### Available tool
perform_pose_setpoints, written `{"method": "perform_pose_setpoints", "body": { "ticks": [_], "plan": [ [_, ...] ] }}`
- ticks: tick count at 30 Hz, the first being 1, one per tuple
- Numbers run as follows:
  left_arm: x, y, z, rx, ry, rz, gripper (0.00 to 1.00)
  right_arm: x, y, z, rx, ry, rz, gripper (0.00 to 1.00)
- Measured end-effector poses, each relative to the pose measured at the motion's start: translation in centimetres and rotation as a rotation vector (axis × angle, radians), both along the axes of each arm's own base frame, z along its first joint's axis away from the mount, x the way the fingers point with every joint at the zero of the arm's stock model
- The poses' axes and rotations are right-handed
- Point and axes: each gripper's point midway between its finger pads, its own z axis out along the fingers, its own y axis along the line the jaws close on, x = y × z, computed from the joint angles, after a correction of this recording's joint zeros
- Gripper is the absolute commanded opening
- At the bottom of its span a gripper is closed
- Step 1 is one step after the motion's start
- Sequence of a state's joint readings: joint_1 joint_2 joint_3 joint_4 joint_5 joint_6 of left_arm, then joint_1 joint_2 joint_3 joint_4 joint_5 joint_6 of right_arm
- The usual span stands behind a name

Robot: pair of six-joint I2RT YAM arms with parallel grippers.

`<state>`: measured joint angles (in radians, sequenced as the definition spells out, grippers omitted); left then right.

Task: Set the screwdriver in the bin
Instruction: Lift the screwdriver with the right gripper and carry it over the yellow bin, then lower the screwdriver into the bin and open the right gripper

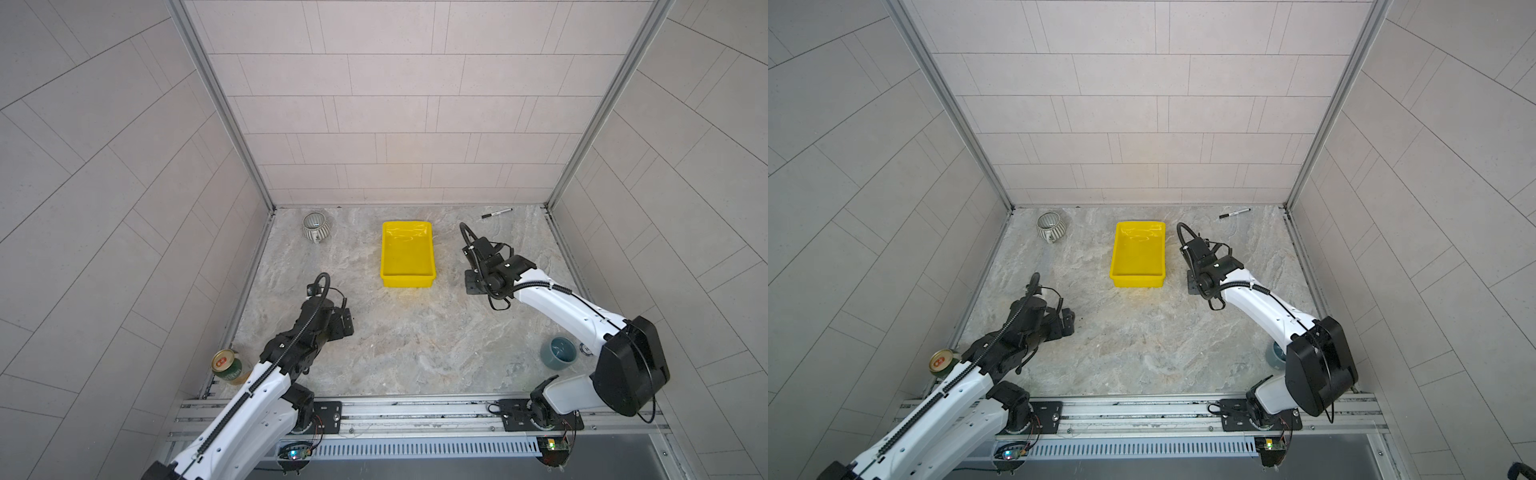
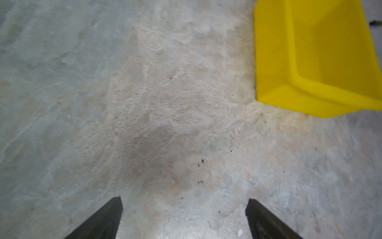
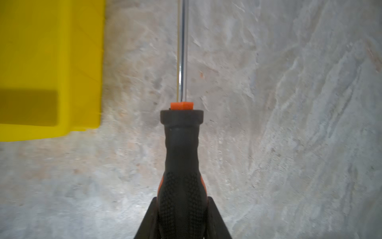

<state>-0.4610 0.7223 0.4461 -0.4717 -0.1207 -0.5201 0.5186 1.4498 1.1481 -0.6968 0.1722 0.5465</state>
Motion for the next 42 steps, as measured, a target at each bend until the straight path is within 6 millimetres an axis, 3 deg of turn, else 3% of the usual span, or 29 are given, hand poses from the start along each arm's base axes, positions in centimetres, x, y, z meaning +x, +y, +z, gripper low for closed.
{"method": "perform_pose_setpoints", "body": {
  "ticks": [4, 7, 12, 16, 21, 28, 42],
  "plan": [
    [0.1, 0.0, -0.2, 0.041, 0.002, 0.0, 1.0, 2.3, 5.0, 1.3, 0.103, -0.03, 0.017, 0.03],
    [0.3, 0.5, 0.1, 0.058, -0.017, 0.021, 1.0, 5.1, 9.2, 1.0, 0.18, -0.019, 0.016, 0.03],
    [0.6, 1.1, 1.4, 0.053, -0.079, 0.052, 1.0, 9.3, 15.9, -1.5, 0.288, 0.037, 0.022, 0.04],
    [0.7, 1.3, 2.3, 0.045, -0.12, 0.066, 1.0, 11.6, 19.3, -3.7, 0.339, 0.083, 0.008, 0.05],
    [0.8, 1.4, 2.4, 0.048, -0.124, 0.071, 1.0, 12.7, 20.4, -5.5, 0.354, 0.123, -0.025, 0.07],
    [1.0, 1.4, 1.6, 0.068, -0.092, 0.07, 1.0, 12.8, 20.8, -5.2, 0.387, 0.131, -0.044, 0.1],
    [1.1, 1.3, 1.5, 0.069, -0.092, 0.07, 1.0, 12.8, 20.8, -5.3, 0.389, 0.134, -0.046, 0.37]
  ]
}}
